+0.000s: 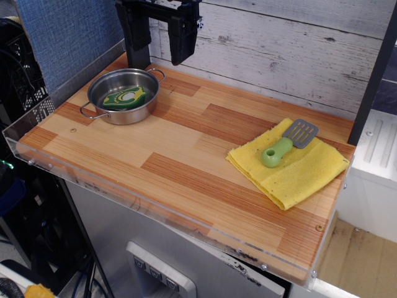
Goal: Place the green handled spatula on the yellow cloth.
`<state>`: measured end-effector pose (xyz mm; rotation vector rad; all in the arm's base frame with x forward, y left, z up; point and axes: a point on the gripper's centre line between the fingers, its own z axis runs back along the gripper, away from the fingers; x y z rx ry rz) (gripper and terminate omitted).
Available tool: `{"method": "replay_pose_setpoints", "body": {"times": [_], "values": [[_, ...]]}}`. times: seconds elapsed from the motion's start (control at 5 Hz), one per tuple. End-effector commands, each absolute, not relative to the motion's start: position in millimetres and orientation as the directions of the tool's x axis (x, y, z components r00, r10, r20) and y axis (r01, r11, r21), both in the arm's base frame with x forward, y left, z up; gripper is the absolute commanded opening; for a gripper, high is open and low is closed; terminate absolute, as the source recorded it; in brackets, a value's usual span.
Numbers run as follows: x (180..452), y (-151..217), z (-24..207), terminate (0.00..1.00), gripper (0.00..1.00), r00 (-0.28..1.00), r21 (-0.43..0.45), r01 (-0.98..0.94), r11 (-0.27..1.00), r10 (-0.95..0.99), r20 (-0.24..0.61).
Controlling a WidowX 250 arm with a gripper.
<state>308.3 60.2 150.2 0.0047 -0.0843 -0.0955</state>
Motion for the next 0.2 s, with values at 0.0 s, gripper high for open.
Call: {"method": "replay_pose_setpoints", "body": {"times": [0.0], "values": [[307.3, 60.3, 160.9, 1.00, 1.00, 0.987, 0.023, 0.098, 0.995, -0.101, 0.127]]}}
